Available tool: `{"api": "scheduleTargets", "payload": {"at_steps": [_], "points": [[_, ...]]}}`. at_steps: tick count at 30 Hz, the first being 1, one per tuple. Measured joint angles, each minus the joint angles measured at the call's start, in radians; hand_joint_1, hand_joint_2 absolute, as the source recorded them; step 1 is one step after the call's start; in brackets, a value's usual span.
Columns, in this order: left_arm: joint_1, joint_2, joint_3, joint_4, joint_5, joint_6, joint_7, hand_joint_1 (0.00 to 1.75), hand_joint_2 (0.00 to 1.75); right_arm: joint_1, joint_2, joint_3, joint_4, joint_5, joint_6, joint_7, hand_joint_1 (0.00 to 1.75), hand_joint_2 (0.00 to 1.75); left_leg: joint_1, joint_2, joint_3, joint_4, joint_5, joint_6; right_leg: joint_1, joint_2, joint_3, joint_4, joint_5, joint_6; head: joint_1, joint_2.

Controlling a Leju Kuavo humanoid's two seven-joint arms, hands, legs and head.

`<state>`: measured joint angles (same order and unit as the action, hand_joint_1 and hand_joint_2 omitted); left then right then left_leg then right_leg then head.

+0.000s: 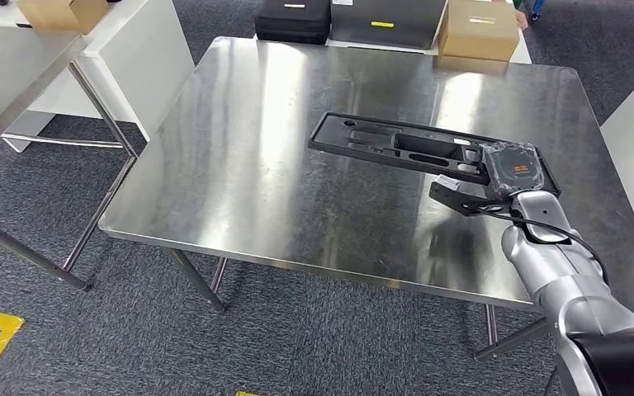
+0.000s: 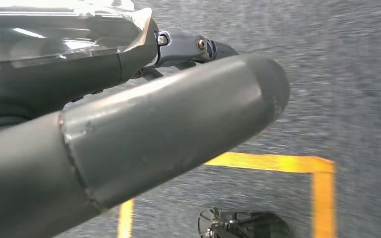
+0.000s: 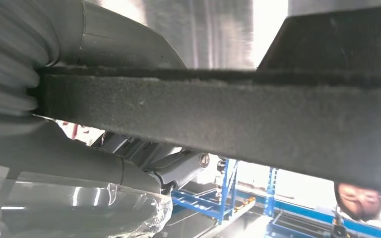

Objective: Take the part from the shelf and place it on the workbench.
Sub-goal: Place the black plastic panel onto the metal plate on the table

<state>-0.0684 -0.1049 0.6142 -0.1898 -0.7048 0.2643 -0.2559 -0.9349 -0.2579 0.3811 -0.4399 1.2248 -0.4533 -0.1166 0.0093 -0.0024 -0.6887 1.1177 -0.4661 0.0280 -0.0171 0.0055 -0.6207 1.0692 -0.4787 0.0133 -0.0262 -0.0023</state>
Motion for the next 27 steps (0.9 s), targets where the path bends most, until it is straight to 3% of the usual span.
{"api": "scheduleTargets", "payload": {"at_steps": [1, 3, 4, 7, 9, 11, 12, 13, 14, 16, 17, 19, 22, 23, 26, 27], "points": [[-0.002, -0.001, 0.004, 0.0, 0.005, -0.003, -0.012, 0.0, 0.44, -0.004, -0.005, 0.0, 0.009, 0.005, 0.001, 0.005, 1.27, 1.31, -0.006, 0.0, 0.012, -0.032, 0.025, 0.007, -0.004, 0.0, 0.008, -0.007, -0.002, 0.002, 0.001, 0.0], [-0.003, -0.003, 0.011, 0.0, 0.012, -0.009, -0.022, 0.0, 1.31, -0.017, -0.012, -0.001, 0.022, 0.008, 0.003, 0.01, 0.42, 0.44, -0.019, -0.004, 0.025, -0.058, 0.043, 0.018, -0.015, -0.001, 0.021, -0.028, 0.003, 0.012, 0.001, 0.0], [-0.003, -0.003, 0.014, -0.001, 0.014, -0.013, -0.024, 0.0, 1.31, -0.022, -0.014, -0.001, 0.028, 0.009, 0.004, 0.011, 0.0, 0.0, -0.025, -0.006, 0.031, -0.067, 0.044, 0.021, -0.02, -0.001, 0.025, -0.037, 0.007, 0.018, -0.001, 0.0], [-0.002, -0.005, 0.025, -0.001, 0.03, -0.044, -0.035, 0.0, 0.0, -0.033, -0.018, -0.002, 0.036, 0.018, 0.006, 0.015, 0.0, 0.0, -0.028, -0.006, 0.07, -0.127, 0.054, 0.038, -0.013, -0.003, 0.031, -0.048, 0.005, 0.026, -0.001, 0.0], [-0.004, -0.009, 0.035, -0.002, 0.041, -0.063, -0.049, 0.0, 0.0, -0.044, -0.024, -0.003, 0.044, 0.021, 0.011, 0.017, 0.0, 0.0, -0.023, -0.005, 0.094, -0.16, 0.064, 0.051, -0.007, -0.004, -0.005, 0.026, -0.027, 0.018, 0.003, 0.0], [-0.006, -0.014, 0.043, -0.002, 0.047, -0.069, -0.053, 0.0, 0.0, -0.05, -0.03, -0.005, 0.053, 0.02, 0.017, 0.017, 0.0, 0.0, -0.024, -0.007, 0.1, -0.164, 0.063, 0.056, -0.007, -0.004, -0.076, 0.153, -0.066, 0.013, 0.004, 0.0], [-0.006, -0.017, 0.047, -0.002, 0.048, -0.07, -0.053, 0.0, 0.0, -0.048, -0.031, -0.006, 0.057, 0.02, 0.018, 0.017, 0.0, 0.0, -0.023, -0.007, 0.101, -0.163, 0.06, 0.056, -0.008, -0.004, -0.103, 0.194, -0.072, 0.018, 0.005, 0.0], [-0.005, -0.019, 0.051, -0.002, 0.051, -0.07, -0.051, 0.0, 0.0, -0.047, -0.032, -0.008, 0.059, 0.02, 0.019, 0.016, 0.0, 0.0, -0.022, -0.008, 0.103, -0.161, 0.057, 0.054, -0.011, -0.004, -0.114, 0.199, -0.062, 0.028, 0.005, 0.0], [-0.005, -0.022, 0.055, -0.002, 0.053, -0.07, -0.049, 0.0, 0.0, -0.047, -0.032, -0.01, 0.061, 0.019, 0.02, 0.015, 0.0, 0.0, -0.021, -0.008, 0.104, -0.156, 0.053, 0.05, -0.014, -0.004, -0.104, 0.163, -0.037, 0.042, 0.004, 0.0], [-0.005, -0.025, 0.062, -0.002, 0.057, -0.075, -0.046, 0.0, 0.0, -0.05, -0.033, -0.015, 0.064, 0.016, 0.023, 0.013, 0.0, 0.0, -0.019, -0.009, 0.101, -0.134, 0.037, 0.037, -0.023, -0.006, -0.046, 0.033, 0.024, 0.067, 0.005, 0.0], [-0.005, -0.025, 0.065, -0.002, 0.058, -0.078, -0.044, 0.0, 0.0, -0.052, -0.034, -0.017, 0.065, 0.015, 0.025, 0.012, 0.0, 0.0, -0.019, -0.01, 0.097, -0.119, 0.026, 0.031, -0.026, -0.004, -0.02, -0.017, 0.042, 0.07, 0.006, 0.0], [-0.006, -0.023, 0.07, -0.002, 0.058, -0.083, -0.039, 0.0, 0.0, -0.053, -0.037, -0.023, 0.068, 0.013, 0.028, 0.012, 0.0, 0.0, -0.021, -0.011, 0.091, -0.101, 0.012, 0.021, -0.023, -0.001, 0.001, -0.05, 0.048, 0.056, 0.007, 0.0], [-0.006, -0.024, 0.075, -0.002, 0.058, -0.084, -0.034, 0.0, 0.0, -0.053, -0.04, -0.031, 0.07, 0.012, 0.028, 0.011, 0.0, 0.0, -0.015, -0.01, 0.086, -0.086, 0.0, 0.013, -0.024, 0.002, 0.004, -0.051, 0.049, 0.035, 0.005, 0.0], [-0.006, -0.025, 0.076, -0.002, 0.058, -0.083, -0.033, 0.0, 0.0, -0.054, -0.041, -0.033, 0.07, 0.012, 0.029, 0.011, 0.0, 0.0, -0.013, -0.008, 0.075, -0.059, -0.017, 0.007, -0.026, 0.002, 0.006, -0.051, 0.049, 0.029, 0.003, 0.0], [-0.006, -0.025, 0.081, -0.002, 0.057, -0.076, -0.031, 0.0, 0.0, -0.056, -0.043, -0.042, 0.072, 0.011, 0.039, 0.015, 0.0, 0.0, -0.004, -0.005, -0.014, 0.121, -0.105, -0.01, -0.028, 0.001, 0.008, -0.052, 0.047, 0.02, -0.001, 0.0], [-0.006, -0.025, 0.083, -0.002, 0.057, -0.075, -0.03, 0.0, 0.0, -0.056, -0.043, -0.044, 0.073, 0.011, 0.044, 0.016, 0.0, 0.0, -0.001, -0.005, -0.042, 0.171, -0.119, -0.013, -0.028, 0.001, 0.008, -0.052, 0.046, 0.02, -0.001, 0.0]]}}
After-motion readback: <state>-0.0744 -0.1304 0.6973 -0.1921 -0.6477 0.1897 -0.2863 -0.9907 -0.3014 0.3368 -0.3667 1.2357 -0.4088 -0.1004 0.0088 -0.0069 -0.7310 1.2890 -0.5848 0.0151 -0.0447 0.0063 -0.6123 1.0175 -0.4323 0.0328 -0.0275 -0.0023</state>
